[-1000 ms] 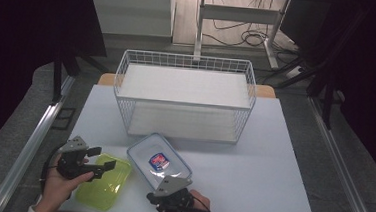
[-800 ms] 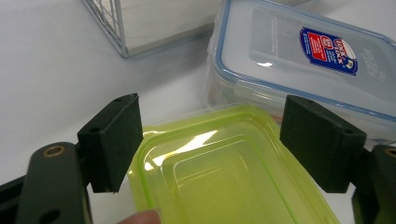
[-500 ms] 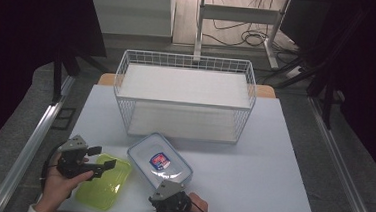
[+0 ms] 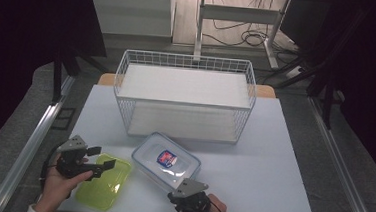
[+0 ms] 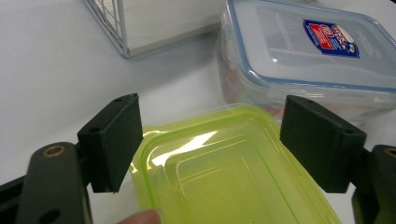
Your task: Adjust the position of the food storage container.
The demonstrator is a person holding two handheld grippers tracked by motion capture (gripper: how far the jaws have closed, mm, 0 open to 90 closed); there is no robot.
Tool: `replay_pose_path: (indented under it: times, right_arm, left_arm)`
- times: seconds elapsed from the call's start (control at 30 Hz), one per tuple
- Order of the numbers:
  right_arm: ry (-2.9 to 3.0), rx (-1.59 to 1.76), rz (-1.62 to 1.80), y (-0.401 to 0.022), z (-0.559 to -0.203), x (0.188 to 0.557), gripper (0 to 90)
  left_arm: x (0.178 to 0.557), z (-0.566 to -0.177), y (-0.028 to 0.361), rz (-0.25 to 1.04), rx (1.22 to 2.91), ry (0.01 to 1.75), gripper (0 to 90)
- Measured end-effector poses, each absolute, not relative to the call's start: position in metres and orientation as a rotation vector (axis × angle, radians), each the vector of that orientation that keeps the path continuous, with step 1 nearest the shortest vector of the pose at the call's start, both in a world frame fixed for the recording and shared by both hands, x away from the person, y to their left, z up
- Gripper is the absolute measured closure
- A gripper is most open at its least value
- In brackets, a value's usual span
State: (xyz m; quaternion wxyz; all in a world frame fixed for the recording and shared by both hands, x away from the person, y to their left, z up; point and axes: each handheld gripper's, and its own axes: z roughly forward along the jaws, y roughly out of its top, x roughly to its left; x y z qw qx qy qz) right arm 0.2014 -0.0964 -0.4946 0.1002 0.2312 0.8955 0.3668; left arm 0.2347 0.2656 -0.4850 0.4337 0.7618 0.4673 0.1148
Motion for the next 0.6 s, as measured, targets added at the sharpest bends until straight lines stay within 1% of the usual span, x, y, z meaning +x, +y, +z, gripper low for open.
replay_pose_path:
  times: [0.3, 0.6]
  right_arm:
    - [2.595, 0.788, 1.079, -0.131, -0.494, 0.211, 89.0]
    - [2.538, 0.876, 1.085, -0.151, -0.49, 0.225, 89.1]
  left_arm:
    - [0.235, -0.485, 0.265, 0.285, 1.902, 1.164, 21.1]
    - [0.236, -0.486, 0.263, 0.281, 1.913, 1.16, 21.0]
